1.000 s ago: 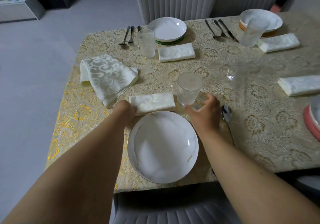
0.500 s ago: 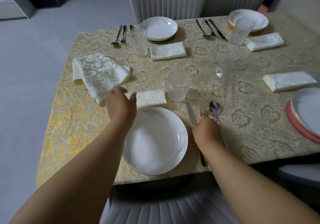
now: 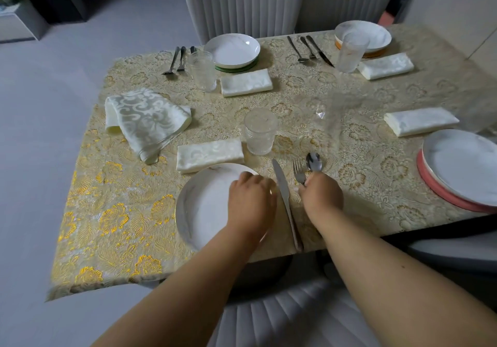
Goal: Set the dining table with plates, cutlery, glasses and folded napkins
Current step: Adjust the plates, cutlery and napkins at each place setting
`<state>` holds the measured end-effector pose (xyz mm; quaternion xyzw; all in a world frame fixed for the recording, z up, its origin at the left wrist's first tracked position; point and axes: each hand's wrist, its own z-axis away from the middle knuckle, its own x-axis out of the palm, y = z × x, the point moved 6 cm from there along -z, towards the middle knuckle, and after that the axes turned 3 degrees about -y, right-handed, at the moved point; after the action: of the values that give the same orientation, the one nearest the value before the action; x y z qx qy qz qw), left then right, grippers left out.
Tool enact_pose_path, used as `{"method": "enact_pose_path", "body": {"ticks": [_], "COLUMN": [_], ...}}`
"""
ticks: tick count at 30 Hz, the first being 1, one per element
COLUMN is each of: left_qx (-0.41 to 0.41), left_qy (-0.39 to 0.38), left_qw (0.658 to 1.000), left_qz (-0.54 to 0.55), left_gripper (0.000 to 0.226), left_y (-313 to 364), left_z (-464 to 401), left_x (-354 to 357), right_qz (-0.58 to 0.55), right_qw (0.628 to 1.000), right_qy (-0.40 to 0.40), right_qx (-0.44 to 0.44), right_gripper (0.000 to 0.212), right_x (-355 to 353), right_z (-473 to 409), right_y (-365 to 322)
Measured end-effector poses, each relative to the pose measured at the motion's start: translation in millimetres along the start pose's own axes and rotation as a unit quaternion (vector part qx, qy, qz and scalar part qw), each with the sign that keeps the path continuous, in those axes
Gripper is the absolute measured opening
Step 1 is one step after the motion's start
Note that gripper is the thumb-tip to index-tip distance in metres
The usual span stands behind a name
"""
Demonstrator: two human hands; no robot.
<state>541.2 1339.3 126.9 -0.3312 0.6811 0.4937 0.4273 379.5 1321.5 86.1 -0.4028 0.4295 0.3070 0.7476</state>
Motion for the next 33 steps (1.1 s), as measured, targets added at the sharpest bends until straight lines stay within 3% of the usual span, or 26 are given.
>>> {"method": "enact_pose_path", "body": {"ticks": [4, 7, 9, 11, 15, 19, 21, 33], "left_qx": [0.07, 0.002, -0.057, -0.102, -0.123, -0.12, -0.122, -0.135], "left_qy": [-0.039, -0.053, 0.004, 0.033, -0.034, -0.021, -0.018, -0.03], "left_qw": [0.991, 0.993, 0.994, 0.99, 0.991, 0.993, 0.992, 0.99], "left_qz": [-0.107, -0.101, -0.095, -0.09, -0.035, 0.009, 0.009, 0.027], "left_gripper": [0.028, 0.05, 0.055, 0.052, 0.036, 0.019, 0.015, 0.017], "left_y": [21, 9, -3, -14, -29, -32, -32, -30], "left_z": [5, -27, -52, -74, -99, -108, -107, -84], "left_x": [30, 19, -6, -23, -17, -15, -17, -17], "right_qz": [0.022, 0.013, 0.011, 0.017, 0.044, 0.04, 0.038, 0.033], "right_qw": [0.999, 1.0, 1.0, 1.0, 0.996, 0.995, 0.994, 0.996], "right_qy": [-0.038, -0.021, -0.006, -0.001, 0.062, -0.031, -0.06, -0.069], "right_qx": [0.01, 0.013, 0.016, 0.023, -0.042, -0.086, -0.08, -0.05], "right_gripper": [0.011, 0.025, 0.028, 0.028, 0.027, 0.014, 0.02, 0.016], "right_x": [0, -1, -3, -3, -8, 17, 23, 19], "right_z": [0, 1, 0, -2, 2, 4, 6, 7], "right_y": [11, 15, 17, 19, 8, -5, -6, -3]}}
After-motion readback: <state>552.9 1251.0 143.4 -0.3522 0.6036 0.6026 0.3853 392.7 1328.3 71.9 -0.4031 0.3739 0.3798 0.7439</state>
